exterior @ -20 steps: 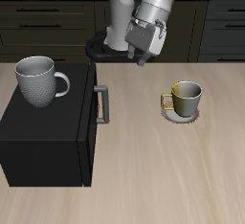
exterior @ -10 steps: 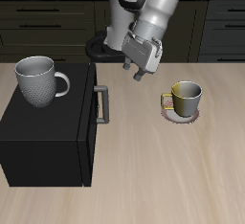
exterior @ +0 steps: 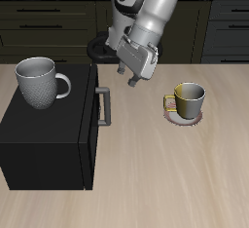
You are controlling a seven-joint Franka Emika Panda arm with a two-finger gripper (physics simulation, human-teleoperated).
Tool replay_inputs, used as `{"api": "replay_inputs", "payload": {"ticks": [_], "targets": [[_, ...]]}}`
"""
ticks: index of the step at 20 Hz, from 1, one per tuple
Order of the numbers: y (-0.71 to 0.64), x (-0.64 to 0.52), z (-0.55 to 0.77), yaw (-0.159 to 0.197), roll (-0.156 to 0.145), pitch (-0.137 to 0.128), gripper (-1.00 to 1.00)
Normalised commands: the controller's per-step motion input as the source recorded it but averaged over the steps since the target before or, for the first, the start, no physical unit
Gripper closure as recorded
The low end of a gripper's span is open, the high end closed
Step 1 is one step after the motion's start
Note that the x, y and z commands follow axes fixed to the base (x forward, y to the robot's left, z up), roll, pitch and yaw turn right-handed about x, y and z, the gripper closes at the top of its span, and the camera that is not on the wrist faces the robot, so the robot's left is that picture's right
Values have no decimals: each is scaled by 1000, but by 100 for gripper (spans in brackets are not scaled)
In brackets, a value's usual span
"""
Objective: Open the microwave
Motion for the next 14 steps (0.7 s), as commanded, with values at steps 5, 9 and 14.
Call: {"api": "replay_inputs", "payload": {"ticks": [5, 9, 14], "targets": [[-129, 120, -156, -15, -48, 52, -100], [-168, -6, -204, -40, -76, 49, -100], [-200, -45, -183, -76, -69, 52, -100]]}}
